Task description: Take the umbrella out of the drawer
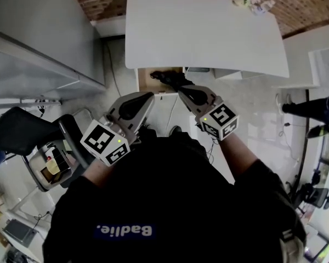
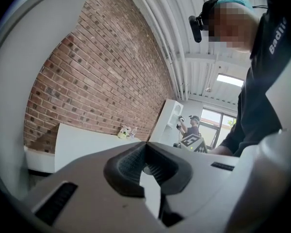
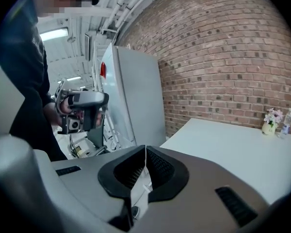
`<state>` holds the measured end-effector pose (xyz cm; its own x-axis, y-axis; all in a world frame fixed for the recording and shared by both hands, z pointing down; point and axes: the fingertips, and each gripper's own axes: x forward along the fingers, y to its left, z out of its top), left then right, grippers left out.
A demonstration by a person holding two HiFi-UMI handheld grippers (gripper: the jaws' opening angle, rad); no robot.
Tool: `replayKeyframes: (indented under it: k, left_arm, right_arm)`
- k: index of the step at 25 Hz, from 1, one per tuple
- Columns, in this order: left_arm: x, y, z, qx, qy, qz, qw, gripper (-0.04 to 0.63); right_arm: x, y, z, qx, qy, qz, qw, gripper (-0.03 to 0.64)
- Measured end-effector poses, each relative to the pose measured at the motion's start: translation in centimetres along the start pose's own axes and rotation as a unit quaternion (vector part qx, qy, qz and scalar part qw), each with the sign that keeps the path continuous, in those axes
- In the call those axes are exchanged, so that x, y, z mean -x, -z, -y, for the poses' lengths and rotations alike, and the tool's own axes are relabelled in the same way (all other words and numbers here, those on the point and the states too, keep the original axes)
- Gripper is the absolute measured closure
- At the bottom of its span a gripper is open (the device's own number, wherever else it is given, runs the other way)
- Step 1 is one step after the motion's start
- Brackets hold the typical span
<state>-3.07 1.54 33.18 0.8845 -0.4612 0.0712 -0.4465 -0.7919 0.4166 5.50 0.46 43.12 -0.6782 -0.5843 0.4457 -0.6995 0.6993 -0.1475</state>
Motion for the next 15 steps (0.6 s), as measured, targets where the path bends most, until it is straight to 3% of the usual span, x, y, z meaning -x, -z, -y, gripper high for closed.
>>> replayKeyframes:
  k: [6, 15]
  left_arm:
    - [0.3, 0.6, -2.8, 0.011, 0.007, -0.016, 0.9998, 0.598]
    - [-1.1, 1.2, -5.3, 0.024, -0.007, -0.022, 0.9994, 0.597]
  right_arm:
    - [-4.7, 2.0, 1.1, 0.016, 0.018, -0.042, 0.999, 0.584]
    - [-9.0, 9.6, 5.2, 0.034, 0.043, -0.138, 0.989, 0.584]
